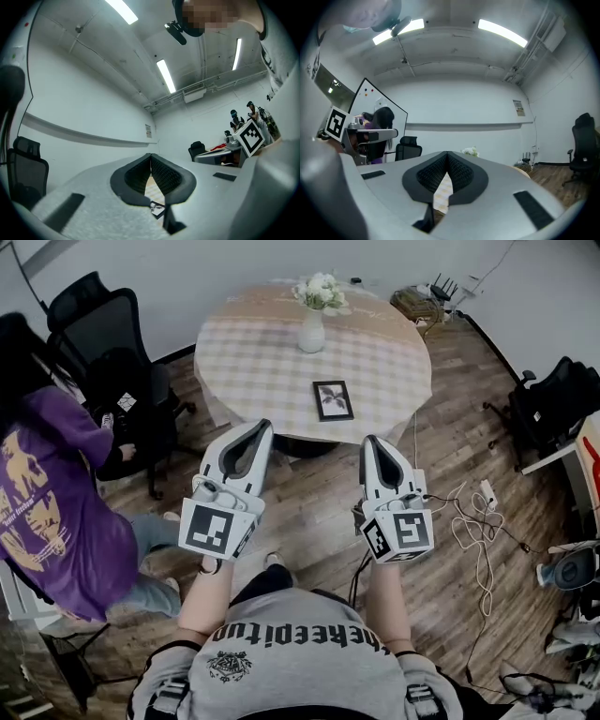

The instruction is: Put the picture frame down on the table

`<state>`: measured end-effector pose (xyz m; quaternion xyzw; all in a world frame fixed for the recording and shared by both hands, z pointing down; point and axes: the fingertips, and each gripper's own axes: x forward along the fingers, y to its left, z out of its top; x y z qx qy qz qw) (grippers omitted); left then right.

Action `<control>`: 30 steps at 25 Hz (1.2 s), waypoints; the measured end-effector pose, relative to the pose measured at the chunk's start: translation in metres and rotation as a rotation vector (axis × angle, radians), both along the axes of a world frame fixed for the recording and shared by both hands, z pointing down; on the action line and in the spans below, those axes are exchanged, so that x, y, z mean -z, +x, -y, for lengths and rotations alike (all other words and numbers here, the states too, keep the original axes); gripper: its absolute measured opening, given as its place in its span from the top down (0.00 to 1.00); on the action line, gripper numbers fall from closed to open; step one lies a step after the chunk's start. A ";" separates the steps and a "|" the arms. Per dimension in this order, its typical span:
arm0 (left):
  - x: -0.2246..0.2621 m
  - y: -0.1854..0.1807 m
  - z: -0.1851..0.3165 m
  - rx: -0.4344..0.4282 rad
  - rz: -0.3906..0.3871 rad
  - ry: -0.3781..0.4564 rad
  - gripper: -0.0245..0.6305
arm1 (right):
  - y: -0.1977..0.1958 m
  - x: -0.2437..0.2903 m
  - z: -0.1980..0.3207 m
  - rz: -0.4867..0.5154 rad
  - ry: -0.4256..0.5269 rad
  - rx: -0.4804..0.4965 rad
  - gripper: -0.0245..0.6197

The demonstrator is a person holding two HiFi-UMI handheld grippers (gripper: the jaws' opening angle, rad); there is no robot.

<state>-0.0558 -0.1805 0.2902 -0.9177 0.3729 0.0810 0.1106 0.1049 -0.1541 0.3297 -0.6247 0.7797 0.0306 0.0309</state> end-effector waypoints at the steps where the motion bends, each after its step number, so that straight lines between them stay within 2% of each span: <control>1: 0.001 0.003 -0.004 0.003 -0.001 -0.001 0.94 | 0.002 0.002 -0.005 -0.003 0.001 0.007 0.95; 14: 0.002 0.038 -0.084 0.021 -0.006 -0.006 0.94 | 0.028 0.007 -0.088 -0.012 0.005 0.043 0.95; 30: 0.003 0.050 -0.172 0.048 -0.002 0.016 0.94 | 0.035 0.012 -0.173 -0.024 0.030 0.068 0.95</control>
